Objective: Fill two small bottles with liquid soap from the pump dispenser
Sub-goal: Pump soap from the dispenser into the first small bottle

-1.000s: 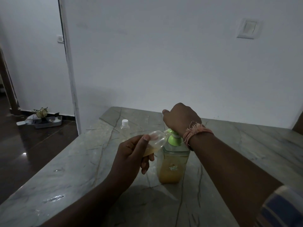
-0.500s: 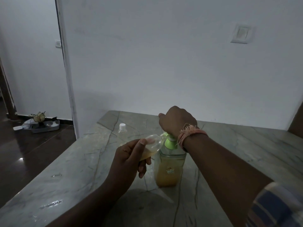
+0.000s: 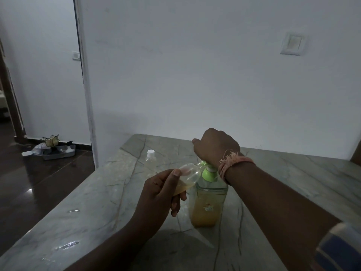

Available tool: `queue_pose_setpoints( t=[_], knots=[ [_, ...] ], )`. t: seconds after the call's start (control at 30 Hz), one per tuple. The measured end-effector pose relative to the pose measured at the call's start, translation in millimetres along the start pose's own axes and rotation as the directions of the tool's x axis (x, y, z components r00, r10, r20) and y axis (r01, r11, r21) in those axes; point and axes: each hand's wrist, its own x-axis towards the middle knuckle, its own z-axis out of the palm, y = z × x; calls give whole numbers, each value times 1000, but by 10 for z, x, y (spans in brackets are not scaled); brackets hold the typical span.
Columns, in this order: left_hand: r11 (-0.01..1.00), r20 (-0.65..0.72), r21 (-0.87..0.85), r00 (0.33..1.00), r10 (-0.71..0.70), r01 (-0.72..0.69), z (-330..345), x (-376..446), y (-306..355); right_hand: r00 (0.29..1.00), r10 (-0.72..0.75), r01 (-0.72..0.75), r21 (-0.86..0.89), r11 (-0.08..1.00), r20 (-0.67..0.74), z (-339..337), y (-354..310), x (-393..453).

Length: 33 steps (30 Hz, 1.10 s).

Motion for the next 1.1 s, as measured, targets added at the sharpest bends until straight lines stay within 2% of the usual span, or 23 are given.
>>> queue_pose_setpoints(
  t=[0.17,0.3,0.43,0.57,0.77,0.87,0.97,1.1],
  knots=[
    [1000,1,25,1000,-17,17,-14,13,-20,999,52,-54,113,992,14,105,64,31],
    [1000,5,25,1000,-8,8,-13,6,-19,999,29,-31,75,997,34,68,51,21],
    [1000,5,-7,1000,-9,9,1,0,1,999,-36,36,-37,999,12,10,-15,22],
    [1000,3,-11,1000,-15,15,-2,26,-25,996,-20,22,32,999,-83,62,32,27],
    [1000,0,-4,1000,-7,7,-2,8,-40,999,4,-7,82,997,35,75,79,27],
    [1000,9,-4,1000,-10,10,6,-2,-22,998,-23,23,-1,1000,66,6,28,36],
    [1000,9,-9,1000,1,-1,0,12,-23,999,-51,51,-7,999,12,-5,-4,52],
    [1000,11,11,1000,0,0,-1,22,-31,998,15,-9,113,994,-56,102,84,50]
  ],
)
